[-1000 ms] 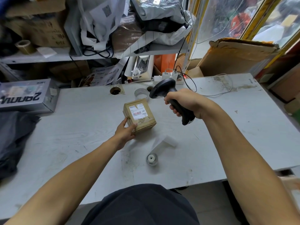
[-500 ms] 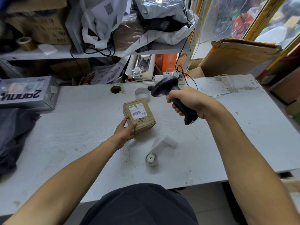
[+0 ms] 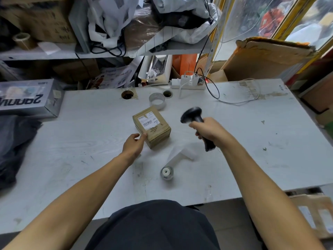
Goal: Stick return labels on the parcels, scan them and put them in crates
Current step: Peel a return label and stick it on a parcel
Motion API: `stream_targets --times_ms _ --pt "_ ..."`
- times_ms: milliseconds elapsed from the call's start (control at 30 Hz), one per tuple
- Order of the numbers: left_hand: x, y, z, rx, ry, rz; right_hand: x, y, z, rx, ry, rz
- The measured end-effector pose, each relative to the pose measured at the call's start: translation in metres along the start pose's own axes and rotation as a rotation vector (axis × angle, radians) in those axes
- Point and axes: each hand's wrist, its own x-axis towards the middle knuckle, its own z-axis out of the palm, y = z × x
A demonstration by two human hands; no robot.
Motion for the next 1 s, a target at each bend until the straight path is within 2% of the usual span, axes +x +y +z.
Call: stream_targets --times_ms 133,300,400,467,500,600,633,667,767,800,867,1000 --pt "-0.022 -0.022 0.002 0.129 0.077 0.115 0.018 0.081 0.024 -0.111 0.142 0.162" --pt "-0.059 -0.042 0.002 0.250 -0.205 0.262 0.020 0.137 0.043 -0.073 0.145 0.255" --pt "-0.073 -0.047 0.007 0.338 -0.292 0.248 0.019 0.148 0.054 -0.179 0.224 0.254" --pt "-0.075 -0.049 0.013 0.270 -0.293 0.195 0.011 0.147 0.064 -0.270 0.420 0.185" --pt "-0.076 -0.050 0.016 0.208 -0.291 0.170 0.005 0.145 0.070 -0.273 0.518 0.085" --pt "-0.075 -0.048 0.019 0.145 -0.279 0.176 -0.009 0.142 0.094 -0.302 0.609 -0.292" --pt "-0.074 -0.048 0.019 0.147 -0.278 0.176 -0.011 0.142 0.101 -0.322 0.560 -0.400" --pt "-0.074 -0.048 0.019 0.144 -0.277 0.172 -0.012 0.141 0.106 -0.310 0.438 -0.465" --pt "-0.071 -0.046 0.019 0.131 -0.256 0.160 -0.012 0.133 0.115 -0.229 -0.082 -0.424" --pt "-0.070 -0.045 0.019 0.125 -0.253 0.153 -0.011 0.131 0.117 -0.207 -0.197 -0.392" --pt "-0.068 -0.044 0.021 0.104 -0.256 0.138 -0.007 0.126 0.120 -0.175 -0.280 -0.364" --pt "-0.064 -0.043 0.022 0.050 -0.228 0.107 -0.002 0.122 0.124 -0.107 -0.335 -0.322"
